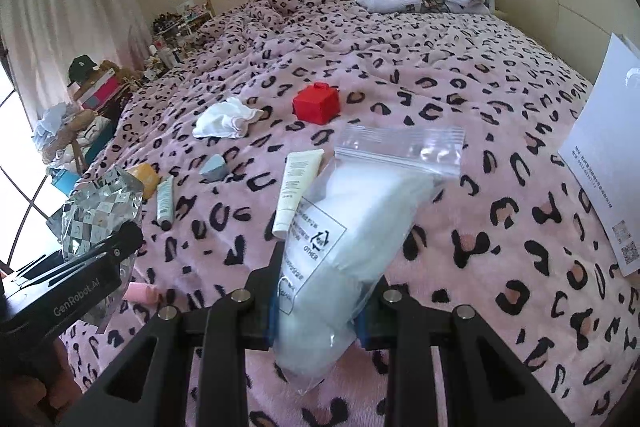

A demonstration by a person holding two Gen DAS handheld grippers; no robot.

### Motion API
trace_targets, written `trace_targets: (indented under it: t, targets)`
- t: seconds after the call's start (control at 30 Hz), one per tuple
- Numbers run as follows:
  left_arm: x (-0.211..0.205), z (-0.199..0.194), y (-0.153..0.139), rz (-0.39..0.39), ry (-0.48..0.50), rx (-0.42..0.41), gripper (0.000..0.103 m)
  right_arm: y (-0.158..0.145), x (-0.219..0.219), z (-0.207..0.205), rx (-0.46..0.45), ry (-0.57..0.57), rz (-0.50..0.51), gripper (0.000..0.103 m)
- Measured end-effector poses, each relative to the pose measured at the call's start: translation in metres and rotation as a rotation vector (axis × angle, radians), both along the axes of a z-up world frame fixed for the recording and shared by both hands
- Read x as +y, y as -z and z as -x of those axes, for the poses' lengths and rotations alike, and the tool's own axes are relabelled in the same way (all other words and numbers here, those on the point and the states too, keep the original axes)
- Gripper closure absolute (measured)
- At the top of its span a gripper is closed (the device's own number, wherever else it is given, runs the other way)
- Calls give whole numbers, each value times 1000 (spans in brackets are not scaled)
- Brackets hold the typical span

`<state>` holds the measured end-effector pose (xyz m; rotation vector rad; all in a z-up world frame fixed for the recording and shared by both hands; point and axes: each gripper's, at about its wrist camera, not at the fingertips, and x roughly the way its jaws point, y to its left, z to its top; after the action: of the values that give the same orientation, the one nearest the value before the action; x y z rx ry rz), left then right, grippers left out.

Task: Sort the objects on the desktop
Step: 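Carry the foil bag and cotton-pad bag with both tools toward the white paper box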

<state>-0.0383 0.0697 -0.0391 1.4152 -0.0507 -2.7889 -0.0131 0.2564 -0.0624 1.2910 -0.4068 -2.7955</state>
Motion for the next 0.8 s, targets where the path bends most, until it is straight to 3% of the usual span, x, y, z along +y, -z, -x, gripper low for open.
trace_targets:
  t: [0.4,0.8]
  targets:
    - [41,-30,-48,-30,84,49,48,-34,31,-34,62,-11,19,75]
    - [134,-53,-60,-71,258,41,48,-48,122,-80,79,114,14,75]
